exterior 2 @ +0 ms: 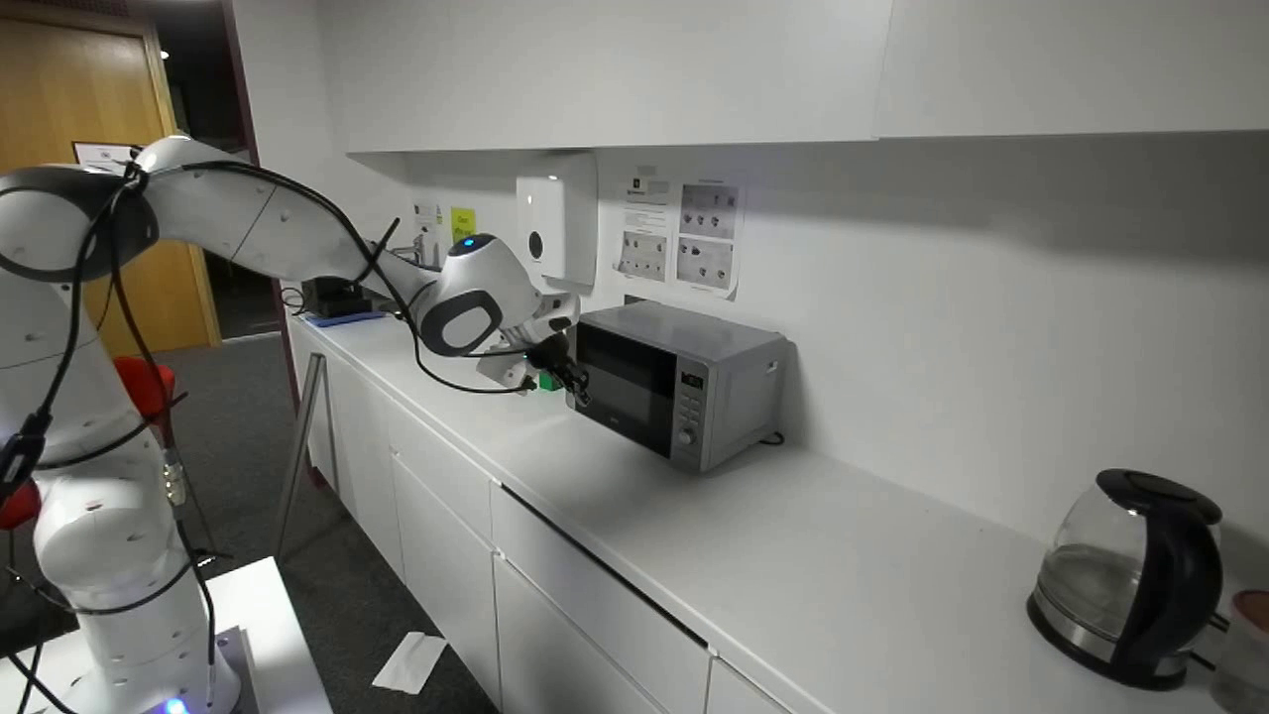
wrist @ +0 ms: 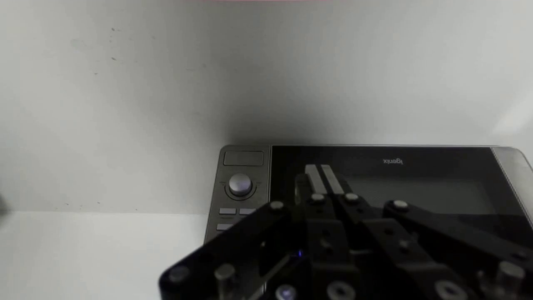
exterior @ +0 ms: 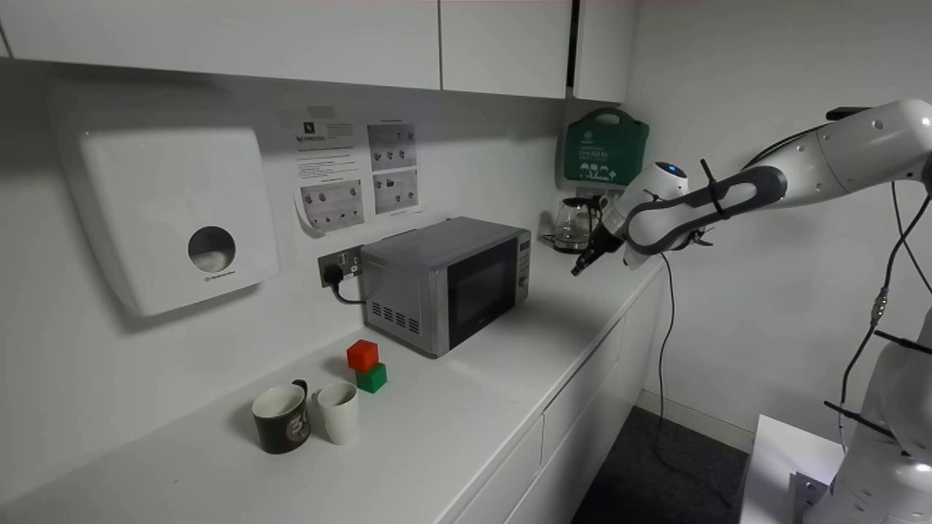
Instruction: Press a button on the microwave
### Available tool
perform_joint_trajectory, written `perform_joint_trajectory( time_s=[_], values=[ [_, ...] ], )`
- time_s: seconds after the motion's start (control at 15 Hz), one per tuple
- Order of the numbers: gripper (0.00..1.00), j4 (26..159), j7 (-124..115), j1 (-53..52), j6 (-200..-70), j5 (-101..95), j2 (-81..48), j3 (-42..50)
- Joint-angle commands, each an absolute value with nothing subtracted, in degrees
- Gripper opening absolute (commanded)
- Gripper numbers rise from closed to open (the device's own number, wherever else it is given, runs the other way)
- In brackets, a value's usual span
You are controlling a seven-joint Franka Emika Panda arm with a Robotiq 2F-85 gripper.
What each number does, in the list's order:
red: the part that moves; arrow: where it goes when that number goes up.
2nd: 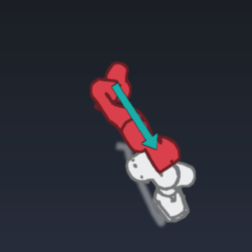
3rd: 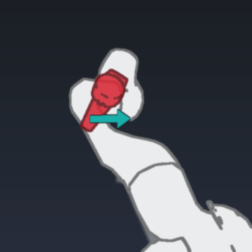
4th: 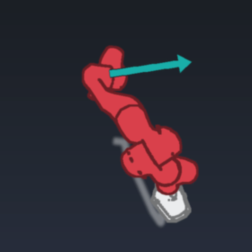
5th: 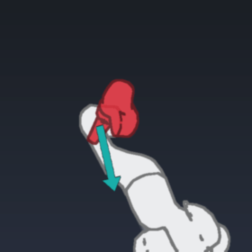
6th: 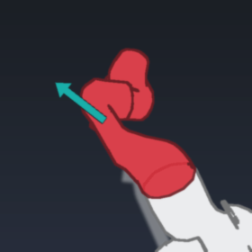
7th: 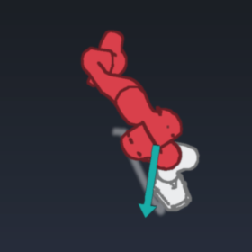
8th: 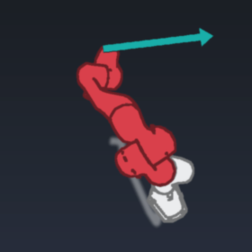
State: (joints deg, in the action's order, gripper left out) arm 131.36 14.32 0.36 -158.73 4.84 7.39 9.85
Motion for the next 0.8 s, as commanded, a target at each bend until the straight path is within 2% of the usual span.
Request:
perform_joint_trajectory(
  time_s=[0.0, 0.33, 0.73],
  values=[
    [0.0, 130.6, 15.1, 1.2, -159.2, 5.9, 6.0, 9.1],
    [0.0, 127.7, 20.0, 0.0, -160.2, 11.6, 0.9, 11.5],
    [0.0, 119.6, 33.8, 1.5, -158.9, 28.0, -7.0, 11.4]
  ],
)
